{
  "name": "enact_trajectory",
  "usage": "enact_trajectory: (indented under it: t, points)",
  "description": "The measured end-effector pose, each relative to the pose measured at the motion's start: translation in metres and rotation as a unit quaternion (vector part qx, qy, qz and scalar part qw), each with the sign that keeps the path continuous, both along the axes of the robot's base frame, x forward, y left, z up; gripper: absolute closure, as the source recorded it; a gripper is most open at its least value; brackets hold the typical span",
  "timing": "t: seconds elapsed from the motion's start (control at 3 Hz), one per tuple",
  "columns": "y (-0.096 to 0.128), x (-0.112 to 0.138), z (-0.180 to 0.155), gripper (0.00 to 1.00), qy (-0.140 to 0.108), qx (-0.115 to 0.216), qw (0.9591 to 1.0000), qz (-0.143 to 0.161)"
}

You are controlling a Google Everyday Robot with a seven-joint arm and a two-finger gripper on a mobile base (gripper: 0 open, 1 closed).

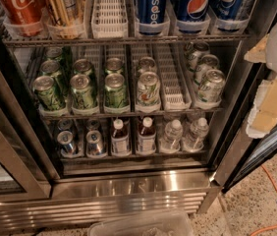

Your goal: Pick blue plastic bottle from bottom shelf of fridge

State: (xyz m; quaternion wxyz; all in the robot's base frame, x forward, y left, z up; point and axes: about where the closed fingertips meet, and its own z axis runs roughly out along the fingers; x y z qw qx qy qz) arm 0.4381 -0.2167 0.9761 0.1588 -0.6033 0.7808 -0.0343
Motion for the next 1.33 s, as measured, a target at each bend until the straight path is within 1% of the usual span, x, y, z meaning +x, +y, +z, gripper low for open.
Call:
enact_trajectory:
  t: [0.33,0.67,1.0,1.33]
  points:
    - [0.005,0.002,-0.010,0.00,0.000,0.014,0.9999,0.003]
    - [0.006,0.002,-0.010,0.00,-0.001,0.015,0.9999,0.003]
    - [0.001,0.001,-0.004,0.00,-0.012,0.022,0.9997,-0.008]
    - [0.020,0.000,-0.027,0.00,0.003,0.072,0.9971,-0.025]
